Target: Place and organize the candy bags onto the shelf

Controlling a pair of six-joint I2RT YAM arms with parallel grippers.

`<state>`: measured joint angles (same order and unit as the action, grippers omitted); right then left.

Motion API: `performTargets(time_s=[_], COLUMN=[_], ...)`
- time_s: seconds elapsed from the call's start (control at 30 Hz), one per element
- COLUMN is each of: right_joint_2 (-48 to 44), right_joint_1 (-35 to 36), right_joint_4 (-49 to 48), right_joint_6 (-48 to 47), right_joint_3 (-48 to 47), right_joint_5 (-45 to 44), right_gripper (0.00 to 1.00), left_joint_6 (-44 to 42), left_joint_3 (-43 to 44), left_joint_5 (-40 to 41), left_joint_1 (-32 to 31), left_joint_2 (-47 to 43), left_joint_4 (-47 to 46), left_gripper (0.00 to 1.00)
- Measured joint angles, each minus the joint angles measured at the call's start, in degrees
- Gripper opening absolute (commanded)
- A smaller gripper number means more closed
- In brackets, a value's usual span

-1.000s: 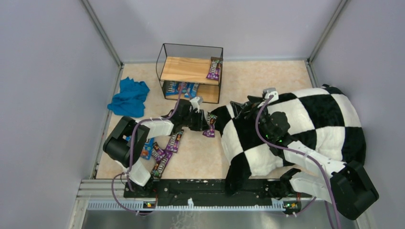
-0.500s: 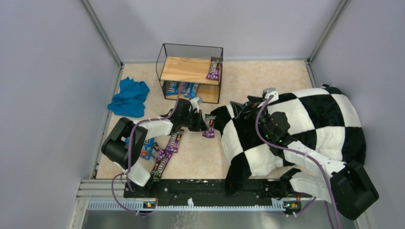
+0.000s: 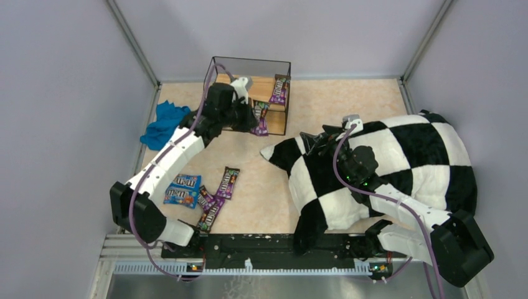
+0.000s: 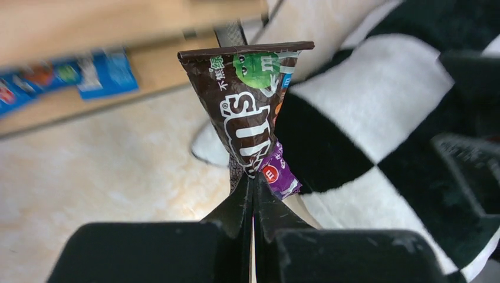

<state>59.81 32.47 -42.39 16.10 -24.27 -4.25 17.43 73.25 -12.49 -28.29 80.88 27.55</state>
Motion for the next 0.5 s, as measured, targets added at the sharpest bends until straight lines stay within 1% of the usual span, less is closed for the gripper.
performTargets(time_s=[0.1, 0.17, 0.3, 0.4, 0.5], right_joint_2=[0.0, 0.0, 0.0, 0.0, 0.0], right_joint_1=[0.0, -0.02, -0.02, -0.02, -0.02], right_joint_4=[0.0, 0.0, 0.0, 0.0, 0.02], right_joint_6=[0.0, -0.02, -0.07, -0.09, -0.15], right_joint_3=[0.0, 0.0, 0.0, 0.0, 0.0], right_joint_5=[-0.04, -0.07, -0.2, -0.22, -0.22], right_gripper=[0.99, 0.99, 0.99, 0.99, 0.99], left_joint_6=[-2.95, -5.57, -9.2, -11.37, -12.96], left_joint_3=[11.21, 21.55, 36.96, 47.39, 52.65], left_joint_5=[0.5, 1.07, 1.38, 1.27, 0.7], left_joint_1=[2.45, 4.04, 6.64, 8.44, 9.84], left_joint_2=[3.91, 9.38, 20.04, 28.57, 34.4], left_joint_4=[4.57, 7.17, 11.21, 14.97, 16.96], left_gripper=[0.0, 0.0, 0.0, 0.0, 0.0])
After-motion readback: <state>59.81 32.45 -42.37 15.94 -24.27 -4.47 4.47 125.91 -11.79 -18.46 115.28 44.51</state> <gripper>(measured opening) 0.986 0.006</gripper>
